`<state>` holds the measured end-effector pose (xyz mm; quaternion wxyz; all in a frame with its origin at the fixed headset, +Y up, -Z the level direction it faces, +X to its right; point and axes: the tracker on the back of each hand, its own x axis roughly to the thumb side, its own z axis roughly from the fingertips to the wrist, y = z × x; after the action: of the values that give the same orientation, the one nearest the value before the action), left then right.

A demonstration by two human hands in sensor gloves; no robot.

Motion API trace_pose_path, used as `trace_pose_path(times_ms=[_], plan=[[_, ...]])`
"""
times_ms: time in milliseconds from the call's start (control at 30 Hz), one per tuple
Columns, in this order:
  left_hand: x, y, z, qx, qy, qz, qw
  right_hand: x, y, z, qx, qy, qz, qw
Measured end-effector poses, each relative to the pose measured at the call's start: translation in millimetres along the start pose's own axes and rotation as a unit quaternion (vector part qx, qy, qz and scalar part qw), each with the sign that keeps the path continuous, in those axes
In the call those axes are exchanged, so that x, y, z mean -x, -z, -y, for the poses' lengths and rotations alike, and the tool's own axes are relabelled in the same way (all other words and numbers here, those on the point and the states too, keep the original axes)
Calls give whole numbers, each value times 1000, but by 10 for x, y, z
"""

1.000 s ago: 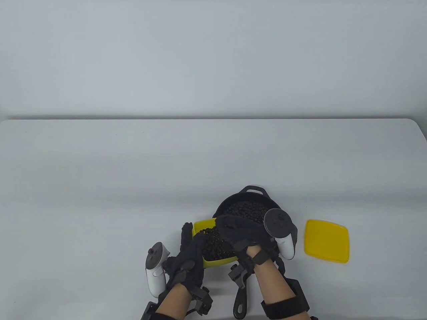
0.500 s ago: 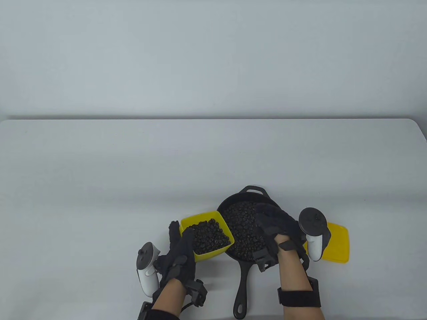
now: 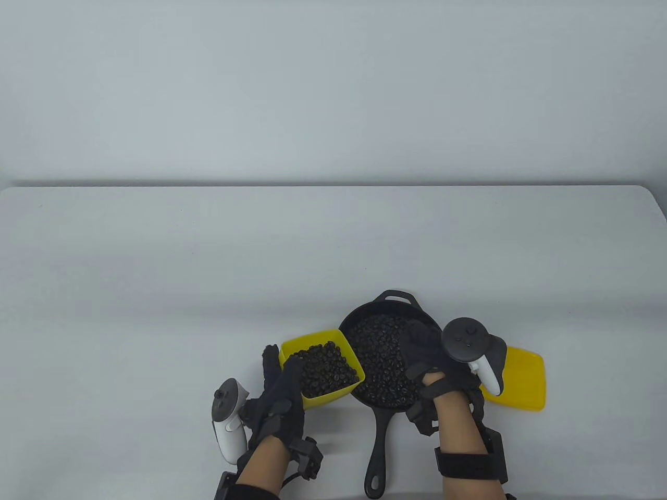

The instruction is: Sprinkle coffee beans onto the frying pan

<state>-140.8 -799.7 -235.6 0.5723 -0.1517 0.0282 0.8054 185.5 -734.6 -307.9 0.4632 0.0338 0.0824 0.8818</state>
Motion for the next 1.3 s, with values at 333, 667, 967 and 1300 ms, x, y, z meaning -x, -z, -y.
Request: trace_pose_path(times_ms=[333, 667, 967, 1300], plan=[[-14, 2, -6, -3, 3, 5, 1000, -617, -257, 89, -11, -16, 144, 989], [-55, -12, -31, 1, 10, 15, 1000, -1406, -998, 11, 195, -393, 410, 800], [-87, -3, 16, 14, 0, 26, 1000, -893, -487, 199, -87, -729, 264, 626], [-114, -3, 10, 16, -2, 35, 999, 367, 77, 562, -287, -685, -82, 665]])
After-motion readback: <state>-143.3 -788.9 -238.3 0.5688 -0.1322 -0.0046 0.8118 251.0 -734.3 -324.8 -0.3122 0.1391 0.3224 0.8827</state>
